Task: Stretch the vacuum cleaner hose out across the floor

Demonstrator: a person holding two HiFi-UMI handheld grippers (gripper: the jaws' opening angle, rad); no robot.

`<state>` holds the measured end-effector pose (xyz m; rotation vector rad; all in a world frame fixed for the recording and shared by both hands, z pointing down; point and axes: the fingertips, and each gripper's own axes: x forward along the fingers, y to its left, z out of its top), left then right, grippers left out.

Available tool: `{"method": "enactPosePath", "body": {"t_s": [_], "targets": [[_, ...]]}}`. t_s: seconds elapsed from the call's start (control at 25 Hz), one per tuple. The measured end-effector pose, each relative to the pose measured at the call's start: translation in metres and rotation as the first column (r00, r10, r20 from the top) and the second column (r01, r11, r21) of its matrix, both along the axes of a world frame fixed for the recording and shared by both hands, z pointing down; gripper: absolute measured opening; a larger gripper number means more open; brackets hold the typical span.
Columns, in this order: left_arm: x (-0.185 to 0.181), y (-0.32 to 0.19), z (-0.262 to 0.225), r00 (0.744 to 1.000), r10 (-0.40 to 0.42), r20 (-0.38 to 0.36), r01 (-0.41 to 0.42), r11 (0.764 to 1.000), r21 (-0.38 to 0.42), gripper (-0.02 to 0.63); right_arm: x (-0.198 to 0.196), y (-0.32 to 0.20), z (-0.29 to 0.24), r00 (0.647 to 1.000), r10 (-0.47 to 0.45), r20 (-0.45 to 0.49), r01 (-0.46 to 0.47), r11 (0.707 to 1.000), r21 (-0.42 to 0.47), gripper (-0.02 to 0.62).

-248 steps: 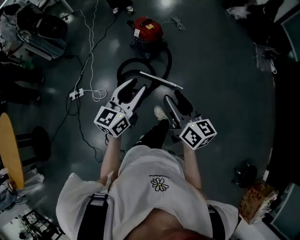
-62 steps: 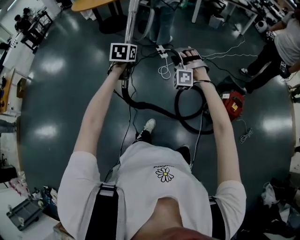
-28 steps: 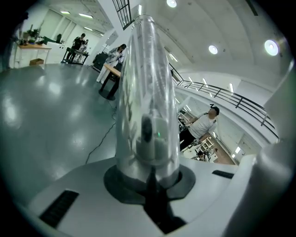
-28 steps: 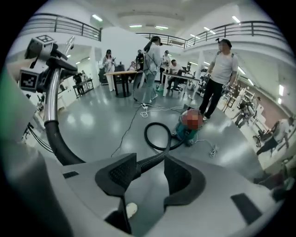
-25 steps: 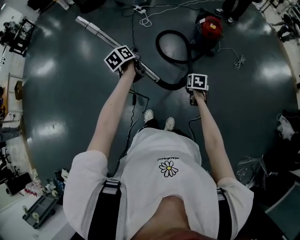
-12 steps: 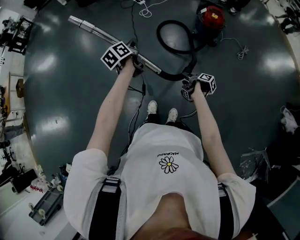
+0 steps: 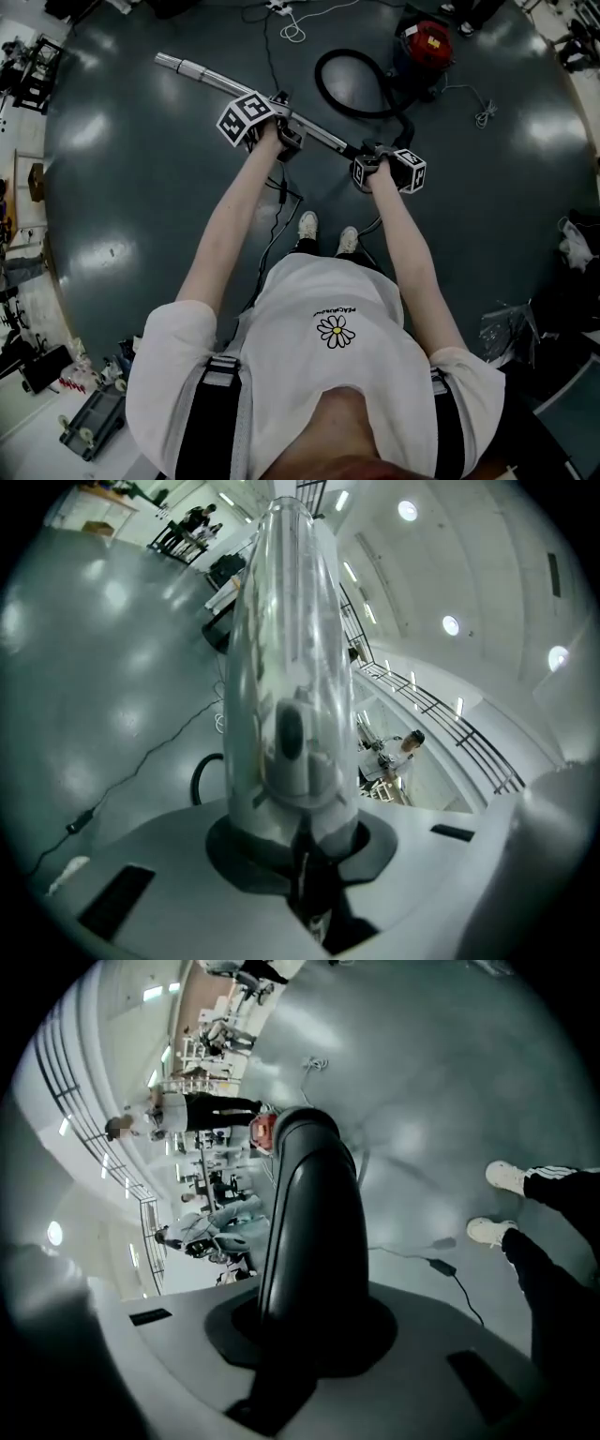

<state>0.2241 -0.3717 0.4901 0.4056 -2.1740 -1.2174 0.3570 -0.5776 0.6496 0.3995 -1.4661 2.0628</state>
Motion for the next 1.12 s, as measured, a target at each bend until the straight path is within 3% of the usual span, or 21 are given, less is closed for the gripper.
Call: {"method": "enactPosePath", "body": {"t_s": [0.2,0.32,0.52,0.64,0.8,0.88,0.96,1.04,1.08,1.12], "targets": [[0.001,0.001,0.025,0.992,-0.029,-0.120,0.047,0.988,0.150,0.056,-0.024,-0.039,-0.022,0.992,0.124,-0.006,-0.123,0.988,0.097,0.055],[0.003,-0.011,0.034,0.982,0.032,-0.185,0.007,0.979,0.204,0.071,-0.031,-0.057,-0.032,0.992,0.130,0.008,-0.129,0.980,0.150,0.055],[0.011,-0.032,0.029,0.934,0.253,-0.252,-0.163,0.930,0.330,0.109,-0.054,-0.072,-0.048,0.996,0.091,0.006,-0.091,0.979,0.182,0.055],[0.020,-0.029,0.031,0.902,0.298,-0.312,-0.163,0.905,0.392,0.125,-0.069,-0.074,-0.056,0.999,0.050,0.015,-0.052,0.975,0.215,0.055],[0.026,-0.027,0.027,0.891,0.293,-0.348,-0.114,0.884,0.453,0.138,-0.089,-0.079,-0.068,1.000,-0.012,0.025,0.006,0.968,0.253,0.055],[0.031,-0.028,0.024,0.874,0.331,-0.357,-0.127,0.863,0.490,0.149,-0.100,-0.081,-0.073,0.998,-0.040,0.041,0.027,0.964,0.266,0.055],[0.046,-0.031,0.016,0.827,0.447,-0.341,-0.224,0.818,0.530,0.155,-0.106,-0.089,-0.077,0.997,-0.052,0.064,0.032,0.958,0.285,0.056],[0.068,-0.027,0.004,0.766,0.578,-0.282,-0.379,0.760,0.528,0.153,-0.113,-0.101,-0.089,0.994,-0.041,0.102,0.005,0.944,0.330,0.055],[0.076,-0.020,-0.002,0.747,0.620,-0.240,-0.461,0.743,0.486,0.153,-0.119,-0.109,-0.099,0.991,-0.025,0.133,-0.025,0.931,0.364,0.055],[0.079,-0.009,-0.006,0.746,0.635,-0.202,-0.527,0.748,0.404,0.153,-0.125,-0.116,-0.113,0.985,-0.014,0.174,-0.059,0.913,0.404,0.055]]}}
